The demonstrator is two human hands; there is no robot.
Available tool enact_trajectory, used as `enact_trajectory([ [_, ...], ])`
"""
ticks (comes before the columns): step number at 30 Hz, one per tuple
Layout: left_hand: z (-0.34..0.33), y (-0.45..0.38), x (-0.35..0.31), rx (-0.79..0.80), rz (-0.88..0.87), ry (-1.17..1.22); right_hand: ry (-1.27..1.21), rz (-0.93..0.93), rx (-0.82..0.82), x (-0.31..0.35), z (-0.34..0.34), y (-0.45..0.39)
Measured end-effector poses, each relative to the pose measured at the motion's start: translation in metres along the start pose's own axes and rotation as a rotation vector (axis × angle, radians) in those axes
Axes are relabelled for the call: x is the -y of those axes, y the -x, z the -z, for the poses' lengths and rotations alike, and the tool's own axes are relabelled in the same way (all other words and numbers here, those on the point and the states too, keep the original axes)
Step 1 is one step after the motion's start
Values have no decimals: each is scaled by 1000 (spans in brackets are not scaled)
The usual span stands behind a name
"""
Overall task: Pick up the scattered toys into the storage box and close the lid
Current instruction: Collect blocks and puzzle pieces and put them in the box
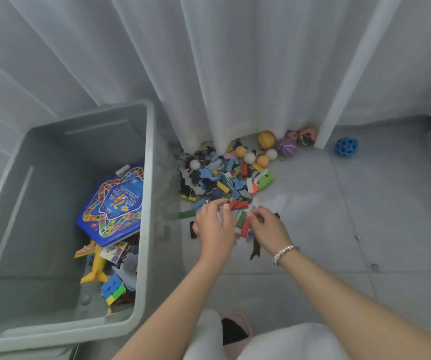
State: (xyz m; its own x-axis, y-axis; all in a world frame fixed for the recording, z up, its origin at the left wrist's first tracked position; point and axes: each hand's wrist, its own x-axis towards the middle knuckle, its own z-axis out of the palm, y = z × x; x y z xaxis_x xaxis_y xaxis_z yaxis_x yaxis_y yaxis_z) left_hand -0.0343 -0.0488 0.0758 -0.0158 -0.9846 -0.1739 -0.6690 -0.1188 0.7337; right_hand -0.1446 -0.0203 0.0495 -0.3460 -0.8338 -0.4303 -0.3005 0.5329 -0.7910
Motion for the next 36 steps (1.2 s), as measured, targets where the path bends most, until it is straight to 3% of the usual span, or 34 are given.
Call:
enact_trajectory([
  [6, -65, -25, 46, 93, 140, 54, 65, -69, -19, -59, -12, -38],
  [10, -90, -43, 77, 102, 174, 22, 270, -25, -97, -96, -24, -64],
  [13, -102, -58, 92, 94, 105, -68, 448, 1, -137, -109, -27, -77],
  [18, -113, -87, 100, 221, -127, -241, 556, 36, 0, -122, -27, -88],
  [24, -130, -105, 99, 181, -193, -352, 320, 88, -79, -137, -27, -95],
  [28, -136, -111, 96, 201, -176, -230, 330, 136, -96, -146, -21, -94],
  [33, -129, -103, 91, 178, -34, -24, 314, 176, -184, -152, -15, -99],
  [36, -126, -87, 94, 176, 51, 108, 329, 110, -219, -150, -15, -103],
])
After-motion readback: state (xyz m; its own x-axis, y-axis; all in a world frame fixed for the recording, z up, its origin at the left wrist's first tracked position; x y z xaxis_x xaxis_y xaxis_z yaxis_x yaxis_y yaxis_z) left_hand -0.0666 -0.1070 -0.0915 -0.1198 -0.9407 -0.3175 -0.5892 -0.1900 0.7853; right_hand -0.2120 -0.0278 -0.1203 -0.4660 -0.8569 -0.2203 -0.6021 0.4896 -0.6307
